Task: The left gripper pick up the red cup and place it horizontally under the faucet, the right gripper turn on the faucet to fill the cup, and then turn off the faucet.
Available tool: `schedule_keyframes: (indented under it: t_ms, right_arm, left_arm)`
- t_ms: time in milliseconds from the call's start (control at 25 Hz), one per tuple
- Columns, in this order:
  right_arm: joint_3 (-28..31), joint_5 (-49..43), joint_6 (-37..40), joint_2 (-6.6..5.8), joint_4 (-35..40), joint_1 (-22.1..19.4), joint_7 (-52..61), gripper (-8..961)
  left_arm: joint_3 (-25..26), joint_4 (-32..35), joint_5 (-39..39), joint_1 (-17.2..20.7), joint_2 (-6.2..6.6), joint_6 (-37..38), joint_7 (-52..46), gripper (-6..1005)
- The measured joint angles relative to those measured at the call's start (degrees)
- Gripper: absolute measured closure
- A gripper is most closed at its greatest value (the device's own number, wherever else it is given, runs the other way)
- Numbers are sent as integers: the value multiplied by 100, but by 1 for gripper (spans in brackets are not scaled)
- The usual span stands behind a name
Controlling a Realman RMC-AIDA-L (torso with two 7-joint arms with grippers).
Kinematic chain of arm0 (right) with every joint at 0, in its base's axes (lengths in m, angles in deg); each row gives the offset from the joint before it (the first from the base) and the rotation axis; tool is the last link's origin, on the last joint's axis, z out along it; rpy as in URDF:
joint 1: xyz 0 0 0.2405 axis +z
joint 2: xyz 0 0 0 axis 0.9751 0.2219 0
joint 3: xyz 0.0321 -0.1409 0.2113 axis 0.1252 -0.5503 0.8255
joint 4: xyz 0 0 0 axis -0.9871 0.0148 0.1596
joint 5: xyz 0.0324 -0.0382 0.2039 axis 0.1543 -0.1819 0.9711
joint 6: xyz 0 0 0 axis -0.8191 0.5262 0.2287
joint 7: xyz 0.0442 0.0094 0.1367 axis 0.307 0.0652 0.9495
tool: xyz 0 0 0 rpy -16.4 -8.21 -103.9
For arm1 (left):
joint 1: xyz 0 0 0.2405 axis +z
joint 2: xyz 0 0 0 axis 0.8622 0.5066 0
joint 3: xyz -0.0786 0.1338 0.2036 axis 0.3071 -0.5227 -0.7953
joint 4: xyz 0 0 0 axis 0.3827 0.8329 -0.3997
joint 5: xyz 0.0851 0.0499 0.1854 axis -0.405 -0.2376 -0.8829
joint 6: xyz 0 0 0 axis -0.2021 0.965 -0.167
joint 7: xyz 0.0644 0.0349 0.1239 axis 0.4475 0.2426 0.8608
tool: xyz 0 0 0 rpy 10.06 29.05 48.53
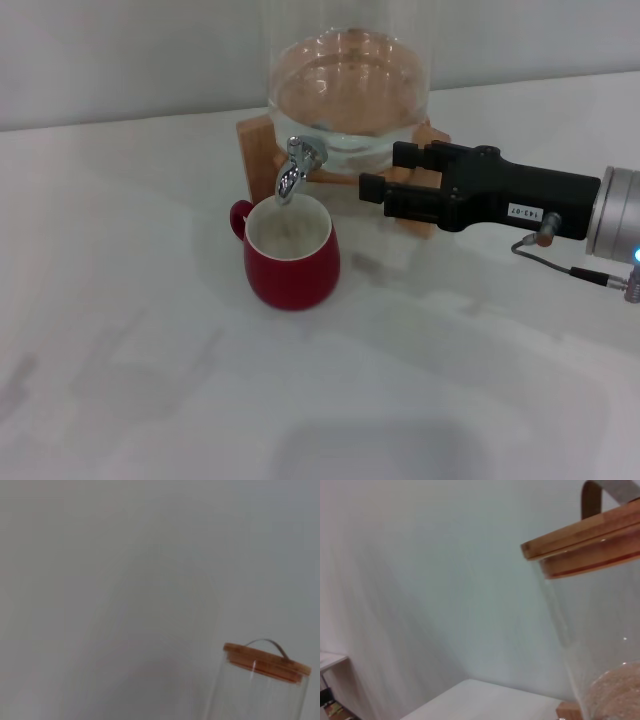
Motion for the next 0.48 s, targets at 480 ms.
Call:
schedule_keyframes:
  t_ms: [480]
  right_arm:
    - [-9,-9,-180,-10,2,-1,-119,192]
  left_arm:
    - [12,-90,-95,-129,0,155,110,119]
